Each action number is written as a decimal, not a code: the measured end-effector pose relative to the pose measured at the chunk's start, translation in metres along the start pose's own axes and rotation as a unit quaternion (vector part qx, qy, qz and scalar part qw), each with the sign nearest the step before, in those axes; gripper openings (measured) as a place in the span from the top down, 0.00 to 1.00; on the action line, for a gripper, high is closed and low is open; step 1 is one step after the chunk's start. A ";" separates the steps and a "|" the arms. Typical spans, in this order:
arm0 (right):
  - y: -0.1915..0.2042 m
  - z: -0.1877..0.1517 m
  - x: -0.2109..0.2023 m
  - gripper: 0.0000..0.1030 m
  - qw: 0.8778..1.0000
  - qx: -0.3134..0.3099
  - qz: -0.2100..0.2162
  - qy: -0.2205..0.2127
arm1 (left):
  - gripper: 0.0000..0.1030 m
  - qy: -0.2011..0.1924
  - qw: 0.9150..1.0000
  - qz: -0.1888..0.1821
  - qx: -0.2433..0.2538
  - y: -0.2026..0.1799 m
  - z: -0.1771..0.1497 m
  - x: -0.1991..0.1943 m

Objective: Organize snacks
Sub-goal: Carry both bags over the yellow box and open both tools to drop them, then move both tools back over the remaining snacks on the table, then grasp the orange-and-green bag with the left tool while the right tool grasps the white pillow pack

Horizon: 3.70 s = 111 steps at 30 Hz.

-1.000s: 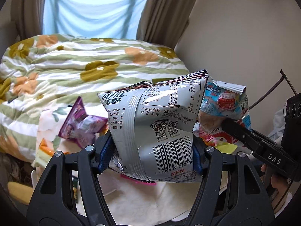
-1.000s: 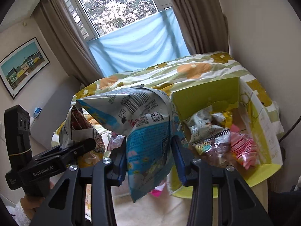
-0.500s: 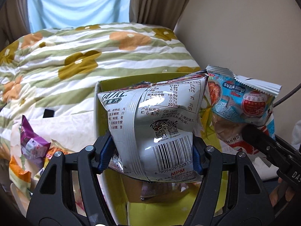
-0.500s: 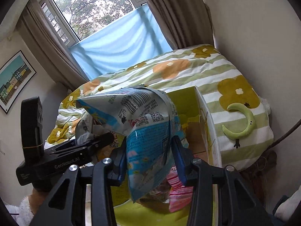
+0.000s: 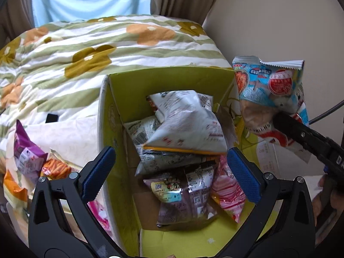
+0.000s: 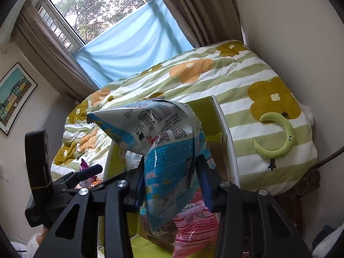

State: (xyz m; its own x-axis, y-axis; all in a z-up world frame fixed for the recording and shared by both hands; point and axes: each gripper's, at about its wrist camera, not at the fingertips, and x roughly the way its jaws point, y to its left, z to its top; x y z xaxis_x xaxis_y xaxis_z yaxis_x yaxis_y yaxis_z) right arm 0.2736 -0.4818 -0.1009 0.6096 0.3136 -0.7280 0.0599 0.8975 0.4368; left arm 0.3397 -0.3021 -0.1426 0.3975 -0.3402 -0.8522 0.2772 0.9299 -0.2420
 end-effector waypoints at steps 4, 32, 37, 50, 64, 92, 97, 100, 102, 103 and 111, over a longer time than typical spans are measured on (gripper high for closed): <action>0.001 0.005 0.000 0.62 1.000 0.012 -0.005 -0.005 | 0.01 -0.008 1.000 -0.014 -0.017 0.014 -0.012 -0.018; 0.009 -0.016 -0.003 0.00 0.997 -0.022 -0.065 -0.033 | 0.01 -0.029 0.999 0.013 0.000 0.019 -0.036 -0.055; 0.017 -0.017 -0.018 0.00 0.995 -0.061 -0.066 -0.038 | 0.01 -0.042 0.999 0.033 -0.010 0.021 -0.045 -0.075; 0.086 -0.043 -0.042 0.00 0.990 -0.136 -0.016 -0.043 | 0.01 -0.108 0.989 0.093 -0.044 0.088 -0.086 -0.159; 0.222 -0.100 -0.021 0.00 0.986 -0.159 0.013 -0.048 | 0.01 -0.098 0.984 0.128 -0.078 0.255 -0.136 -0.228; 0.315 -0.256 0.141 0.00 0.976 -0.192 -0.072 0.078 | 0.01 0.103 0.992 0.071 0.034 0.402 -0.142 -0.038; 0.312 -0.267 0.159 0.00 0.972 -0.204 -0.081 0.085 | 0.01 0.107 0.991 0.075 0.043 0.405 -0.145 -0.024; 0.311 -0.271 0.169 0.00 0.970 -0.208 -0.082 0.094 | 0.01 0.107 0.990 0.072 0.057 0.404 -0.146 -0.020; 0.311 -0.274 0.175 0.00 0.967 -0.218 -0.084 0.098 | 0.03 0.106 0.990 0.068 0.065 0.401 -0.147 -0.018; 0.312 -0.276 0.179 0.00 0.965 -0.224 -0.086 0.101 | 0.06 0.107 0.990 0.062 0.065 0.401 -0.147 -0.018; 0.316 -0.285 0.201 0.00 0.952 -0.268 -0.091 0.116 | 0.21 0.106 0.993 0.036 0.047 0.410 -0.147 -0.022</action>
State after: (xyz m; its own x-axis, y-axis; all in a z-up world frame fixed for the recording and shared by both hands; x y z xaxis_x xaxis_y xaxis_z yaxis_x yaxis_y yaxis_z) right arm 0.1897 -0.0472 -0.2594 0.4323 0.1422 -0.8904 -0.3030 0.9530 0.0051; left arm 0.3159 0.1072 -0.2913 0.2300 -0.2266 -0.9464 0.3382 0.9305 -0.1406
